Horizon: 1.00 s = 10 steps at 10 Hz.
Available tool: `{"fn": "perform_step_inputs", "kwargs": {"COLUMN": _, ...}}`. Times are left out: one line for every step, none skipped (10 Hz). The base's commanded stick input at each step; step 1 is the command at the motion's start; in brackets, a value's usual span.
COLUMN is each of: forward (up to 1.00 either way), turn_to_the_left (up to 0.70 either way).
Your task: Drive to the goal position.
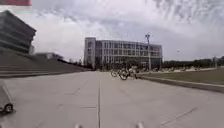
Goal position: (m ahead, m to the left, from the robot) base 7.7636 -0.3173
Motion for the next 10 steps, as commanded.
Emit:
{"fn": "perform_step_inputs", "kwargs": {"forward": 0.70, "turn_to_the_left": 0.00}}
{"fn": "perform_step_inputs", "kwargs": {"forward": 0.70, "turn_to_the_left": 0.00}}
{"fn": "perform_step_inputs", "kwargs": {"forward": 0.70, "turn_to_the_left": 0.00}}
{"fn": "perform_step_inputs", "kwargs": {"forward": 0.70, "turn_to_the_left": 0.00}}
{"fn": "perform_step_inputs", "kwargs": {"forward": 0.70, "turn_to_the_left": 0.00}}
{"fn": "perform_step_inputs", "kwargs": {"forward": 0.70, "turn_to_the_left": 0.00}}
{"fn": "perform_step_inputs", "kwargs": {"forward": 0.70, "turn_to_the_left": 0.00}}
{"fn": "perform_step_inputs", "kwargs": {"forward": 0.70, "turn_to_the_left": 0.00}}
{"fn": "perform_step_inputs", "kwargs": {"forward": 0.70, "turn_to_the_left": 0.00}}
{"fn": "perform_step_inputs", "kwargs": {"forward": 0.70, "turn_to_the_left": 0.00}}
